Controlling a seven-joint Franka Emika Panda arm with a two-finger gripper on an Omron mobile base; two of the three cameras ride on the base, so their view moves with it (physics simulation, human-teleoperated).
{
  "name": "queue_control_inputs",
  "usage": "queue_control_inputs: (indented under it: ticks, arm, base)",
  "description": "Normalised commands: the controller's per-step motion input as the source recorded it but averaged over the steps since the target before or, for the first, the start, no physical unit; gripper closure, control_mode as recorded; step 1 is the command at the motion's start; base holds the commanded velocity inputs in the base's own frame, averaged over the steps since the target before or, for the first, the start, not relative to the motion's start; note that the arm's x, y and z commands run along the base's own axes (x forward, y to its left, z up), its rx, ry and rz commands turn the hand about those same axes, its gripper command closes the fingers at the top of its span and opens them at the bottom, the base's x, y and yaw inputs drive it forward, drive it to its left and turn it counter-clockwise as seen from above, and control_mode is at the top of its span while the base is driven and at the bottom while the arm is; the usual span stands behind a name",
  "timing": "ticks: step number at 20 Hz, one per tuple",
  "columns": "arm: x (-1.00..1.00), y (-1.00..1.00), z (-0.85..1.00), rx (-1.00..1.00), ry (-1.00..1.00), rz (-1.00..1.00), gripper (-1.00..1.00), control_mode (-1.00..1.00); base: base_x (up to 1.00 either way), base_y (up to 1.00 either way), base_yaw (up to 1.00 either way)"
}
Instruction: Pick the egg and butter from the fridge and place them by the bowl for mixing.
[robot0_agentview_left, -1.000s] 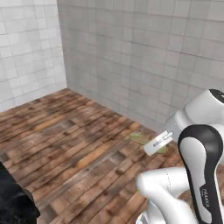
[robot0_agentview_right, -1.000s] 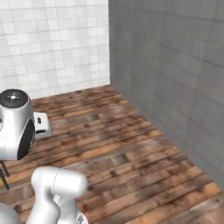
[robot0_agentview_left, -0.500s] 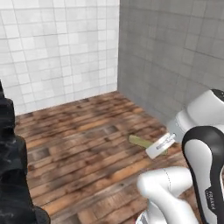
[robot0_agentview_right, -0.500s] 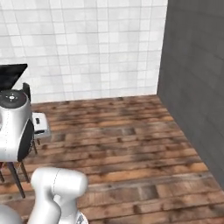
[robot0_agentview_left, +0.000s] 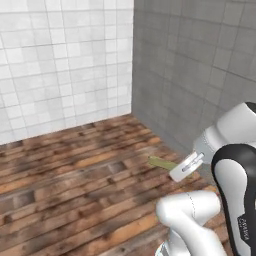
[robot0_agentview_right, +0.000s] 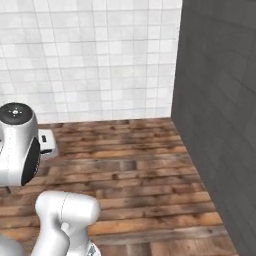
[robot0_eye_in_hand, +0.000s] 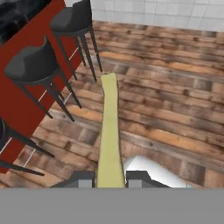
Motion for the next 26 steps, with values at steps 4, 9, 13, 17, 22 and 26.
queue_control_inputs:
  ticks: [4,9,13,17,22,26]
  arm:
    - [0.00,0.00,0.00,0.00,0.00,0.00,1.00,1.00]
    - [0.00,0.00,0.00,0.00,0.00,0.00,1.00,1.00]
    - [0.00,0.00,0.00,0.00,0.00,0.00,1.00,1.00]
    - [0.00,0.00,0.00,0.00,0.00,0.00,1.00,1.00]
    - [0.00,0.00,0.00,0.00,0.00,0.00,1.00,1.00]
    - [0.00,0.00,0.00,0.00,0.00,0.00,1.00,1.00]
  base:
    - [1.00,-0.26,0.10]
    - [1.00,0.00,0.31]
    - [1.00,0.00,0.35]
    - [1.00,0.00,0.34]
    - [1.00,0.00,0.34]
    - [1.00,0.00,0.35]
